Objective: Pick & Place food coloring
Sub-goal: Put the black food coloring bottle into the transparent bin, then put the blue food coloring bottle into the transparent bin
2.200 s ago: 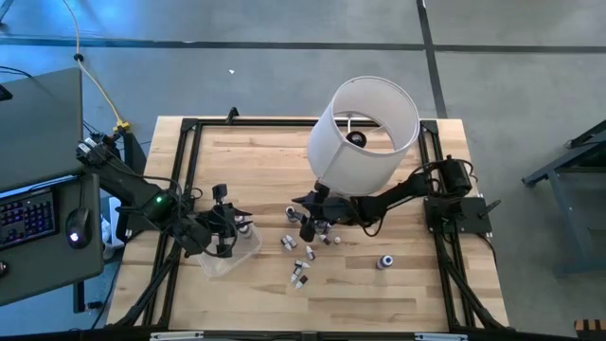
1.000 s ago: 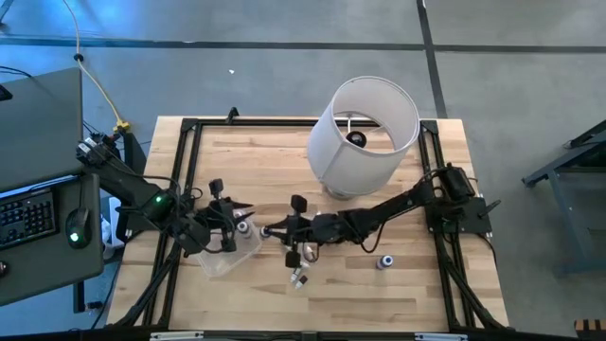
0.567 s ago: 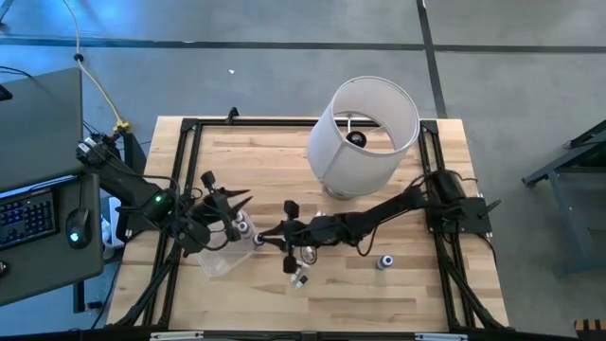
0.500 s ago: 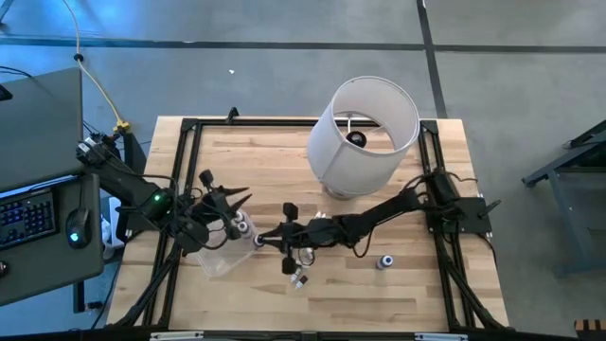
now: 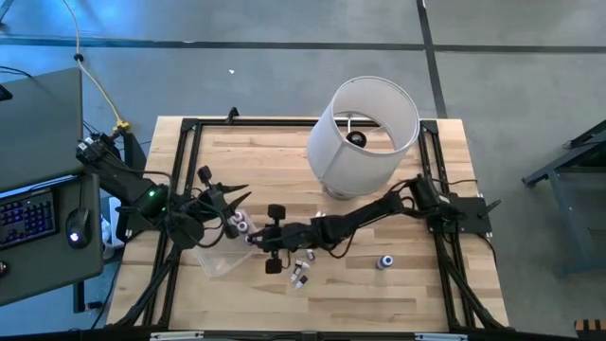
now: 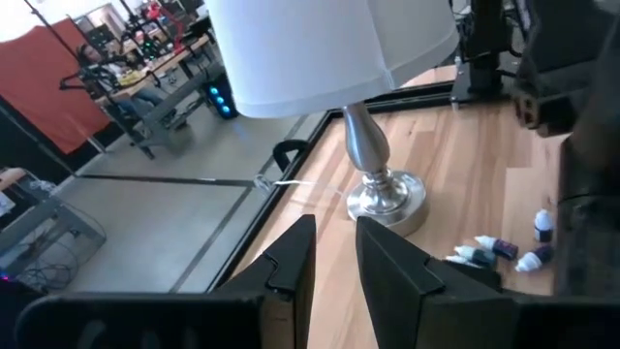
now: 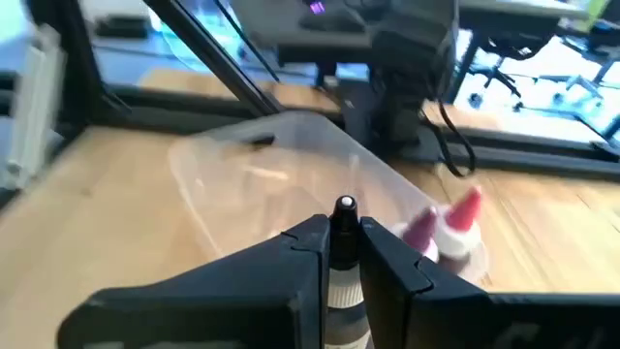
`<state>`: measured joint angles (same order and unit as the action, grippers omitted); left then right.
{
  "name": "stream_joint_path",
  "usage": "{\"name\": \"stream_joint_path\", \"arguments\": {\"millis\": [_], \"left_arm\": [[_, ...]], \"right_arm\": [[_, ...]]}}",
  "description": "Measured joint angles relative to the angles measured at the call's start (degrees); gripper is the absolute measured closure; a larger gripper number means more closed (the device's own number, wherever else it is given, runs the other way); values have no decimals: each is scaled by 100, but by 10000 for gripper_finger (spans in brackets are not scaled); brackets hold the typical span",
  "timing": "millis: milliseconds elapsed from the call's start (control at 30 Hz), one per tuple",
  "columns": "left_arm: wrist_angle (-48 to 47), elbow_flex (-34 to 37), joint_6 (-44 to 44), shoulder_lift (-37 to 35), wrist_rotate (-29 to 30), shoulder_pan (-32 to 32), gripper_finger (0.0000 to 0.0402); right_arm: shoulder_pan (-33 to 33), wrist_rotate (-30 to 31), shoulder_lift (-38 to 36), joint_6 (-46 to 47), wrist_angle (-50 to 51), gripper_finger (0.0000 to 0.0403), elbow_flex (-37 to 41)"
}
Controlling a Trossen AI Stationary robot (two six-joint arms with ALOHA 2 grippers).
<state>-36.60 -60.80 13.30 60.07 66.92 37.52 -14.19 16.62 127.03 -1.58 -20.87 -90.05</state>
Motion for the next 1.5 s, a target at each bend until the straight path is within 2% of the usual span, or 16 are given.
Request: {"name": "stream_joint_path", "arguments": {"millis": [133, 367, 700, 1300, 1500], "left_arm": [[-2, 0, 0, 0, -182, 0, 325], [-7, 0, 29, 0, -231, 0, 325], [-4, 0, 46, 2, -307, 1, 325], [-2, 0, 48, 0, -351, 0, 325], [0, 0, 48, 2, -467, 1, 325]], "right_arm": [[31, 247, 60, 167, 154, 364, -17], [109, 191, 133, 303, 284, 358, -3], [303, 163, 120, 699, 652, 323, -8], [326, -71, 113, 492, 730, 246, -136], [247, -48, -166, 127, 1100, 234, -291]]}}
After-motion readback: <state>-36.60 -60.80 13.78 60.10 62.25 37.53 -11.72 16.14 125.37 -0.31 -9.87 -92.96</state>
